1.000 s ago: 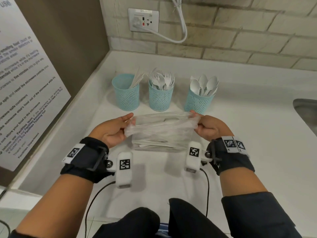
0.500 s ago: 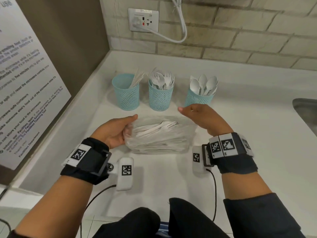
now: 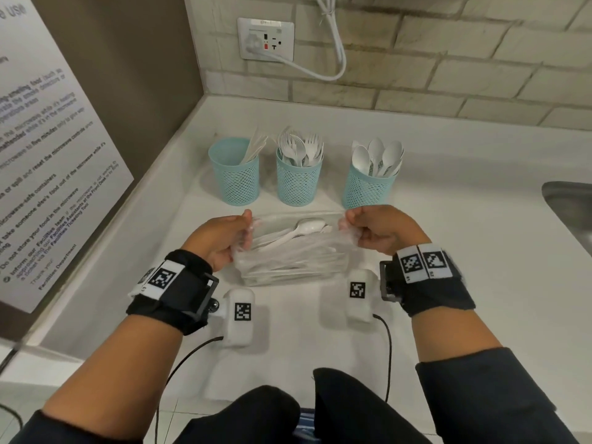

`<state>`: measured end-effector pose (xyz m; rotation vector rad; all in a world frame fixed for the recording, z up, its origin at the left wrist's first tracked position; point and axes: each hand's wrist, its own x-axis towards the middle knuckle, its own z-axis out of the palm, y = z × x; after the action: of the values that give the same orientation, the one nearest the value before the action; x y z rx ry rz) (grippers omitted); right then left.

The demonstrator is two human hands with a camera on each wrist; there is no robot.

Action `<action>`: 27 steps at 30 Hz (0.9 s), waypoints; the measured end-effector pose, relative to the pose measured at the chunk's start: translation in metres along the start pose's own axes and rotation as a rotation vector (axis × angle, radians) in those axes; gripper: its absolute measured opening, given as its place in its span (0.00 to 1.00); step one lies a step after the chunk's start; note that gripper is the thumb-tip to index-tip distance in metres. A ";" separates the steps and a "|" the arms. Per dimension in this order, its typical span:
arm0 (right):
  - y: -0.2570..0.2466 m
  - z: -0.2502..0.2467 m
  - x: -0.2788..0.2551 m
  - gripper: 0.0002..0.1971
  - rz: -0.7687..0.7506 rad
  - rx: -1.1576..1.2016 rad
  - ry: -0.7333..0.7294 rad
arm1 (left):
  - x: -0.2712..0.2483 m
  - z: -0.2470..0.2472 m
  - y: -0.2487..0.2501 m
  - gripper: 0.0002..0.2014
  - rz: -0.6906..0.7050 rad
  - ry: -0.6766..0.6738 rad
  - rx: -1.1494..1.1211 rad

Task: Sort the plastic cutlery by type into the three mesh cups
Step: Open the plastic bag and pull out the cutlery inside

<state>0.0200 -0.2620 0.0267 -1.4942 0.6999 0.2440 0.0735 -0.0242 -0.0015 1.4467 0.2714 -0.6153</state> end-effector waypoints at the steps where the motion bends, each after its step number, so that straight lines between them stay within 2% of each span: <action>1: 0.004 0.000 0.004 0.11 0.073 0.148 -0.020 | 0.002 0.002 -0.002 0.12 -0.025 -0.021 -0.084; 3: 0.016 -0.003 0.019 0.12 0.175 0.364 -0.028 | 0.006 0.002 -0.007 0.12 -0.083 -0.039 -0.216; 6: 0.031 -0.003 0.034 0.08 0.233 0.398 -0.036 | 0.011 0.001 -0.009 0.12 -0.162 -0.086 -0.341; 8: 0.036 -0.004 0.038 0.13 0.221 0.525 0.028 | 0.012 -0.001 -0.011 0.12 -0.206 -0.099 -0.462; 10: 0.039 -0.003 0.036 0.18 0.200 0.651 0.023 | 0.011 -0.003 -0.013 0.12 -0.246 -0.106 -0.556; 13: 0.038 0.002 0.024 0.17 0.255 0.763 -0.140 | 0.006 -0.006 -0.012 0.09 -0.231 -0.131 -0.508; 15: 0.032 0.000 0.020 0.14 0.203 0.570 -0.167 | 0.004 -0.011 -0.010 0.04 -0.114 -0.108 -0.228; 18: 0.023 -0.006 0.014 0.06 0.005 0.013 -0.136 | -0.003 -0.018 -0.009 0.13 0.031 -0.047 0.310; 20: 0.017 -0.011 0.010 0.09 -0.031 -0.258 -0.114 | -0.011 -0.018 -0.010 0.12 0.094 -0.006 0.506; 23: 0.012 -0.008 0.001 0.12 -0.039 -0.478 -0.053 | -0.018 -0.014 -0.008 0.10 0.172 -0.009 0.793; 25: 0.012 -0.003 -0.001 0.09 -0.118 -0.550 0.047 | -0.020 -0.012 -0.008 0.11 0.216 0.052 0.877; 27: 0.013 -0.001 -0.001 0.03 -0.178 -0.416 0.112 | -0.017 -0.012 -0.007 0.13 0.227 0.127 0.714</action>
<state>0.0122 -0.2616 0.0166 -1.9693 0.6228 0.1771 0.0580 -0.0089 0.0004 2.1721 -0.0292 -0.4482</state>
